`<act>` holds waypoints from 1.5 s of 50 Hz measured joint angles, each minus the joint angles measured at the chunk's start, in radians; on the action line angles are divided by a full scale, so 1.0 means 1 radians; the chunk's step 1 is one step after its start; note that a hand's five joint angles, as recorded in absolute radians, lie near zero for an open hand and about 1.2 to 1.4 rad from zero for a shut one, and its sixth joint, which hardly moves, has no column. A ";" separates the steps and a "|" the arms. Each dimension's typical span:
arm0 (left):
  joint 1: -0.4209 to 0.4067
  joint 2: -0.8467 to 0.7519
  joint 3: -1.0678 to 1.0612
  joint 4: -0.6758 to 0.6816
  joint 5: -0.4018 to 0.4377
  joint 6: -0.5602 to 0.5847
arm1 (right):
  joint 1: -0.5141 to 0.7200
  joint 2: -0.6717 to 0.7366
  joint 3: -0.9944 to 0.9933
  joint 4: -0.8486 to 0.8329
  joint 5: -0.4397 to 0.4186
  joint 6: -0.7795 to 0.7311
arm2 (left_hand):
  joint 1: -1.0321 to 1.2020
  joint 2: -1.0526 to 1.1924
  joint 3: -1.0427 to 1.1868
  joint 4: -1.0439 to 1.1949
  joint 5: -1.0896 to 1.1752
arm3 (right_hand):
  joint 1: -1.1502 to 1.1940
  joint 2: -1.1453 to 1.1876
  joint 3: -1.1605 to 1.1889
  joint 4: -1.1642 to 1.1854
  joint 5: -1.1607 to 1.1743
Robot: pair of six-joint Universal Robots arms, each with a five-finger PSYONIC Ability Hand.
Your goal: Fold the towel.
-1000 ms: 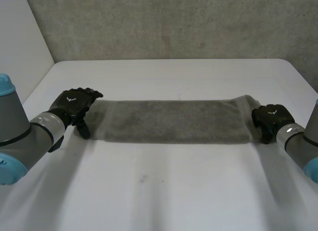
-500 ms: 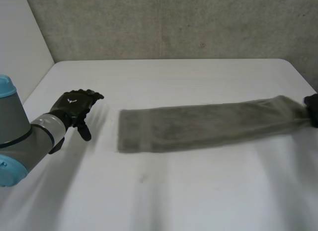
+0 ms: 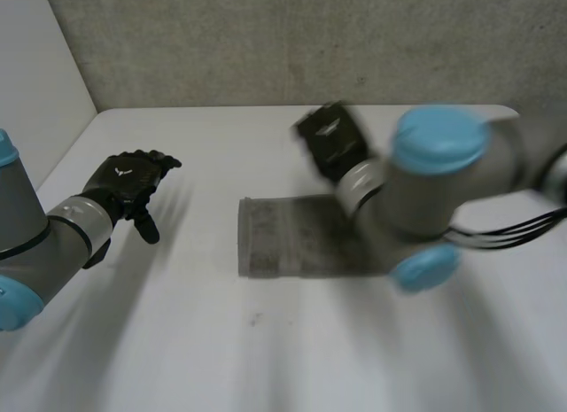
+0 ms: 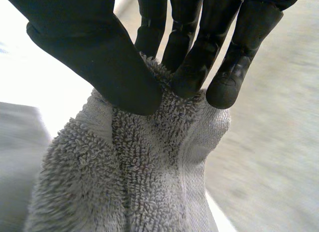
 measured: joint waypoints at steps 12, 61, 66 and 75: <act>-0.010 0.001 0.006 0.008 0.001 0.000 | 0.238 0.164 0.093 -0.020 -0.076 -0.001 | 0.000 0.000 0.000 0.000 0.000 | -0.021 -0.088 -0.080 -0.080 -0.024; -0.447 -0.613 0.672 0.032 -0.197 -0.210 | -0.251 -0.177 0.681 -0.164 -0.089 0.155 | 0.004 0.030 0.027 0.026 0.000 | -0.521 -0.749 -0.780 -0.783 -0.595; -0.431 -0.618 0.686 0.025 -0.300 -0.212 | -0.251 -0.148 0.677 -0.201 -0.066 0.104 | 0.004 0.031 0.027 0.026 0.000 | -0.333 -0.507 -0.559 -0.562 -0.390; -0.398 -0.523 0.528 0.012 -0.437 -0.213 | -0.240 -0.118 0.628 -0.250 0.054 0.000 | 0.004 0.029 0.025 0.024 0.000 | -0.031 -0.047 -0.033 -0.005 0.046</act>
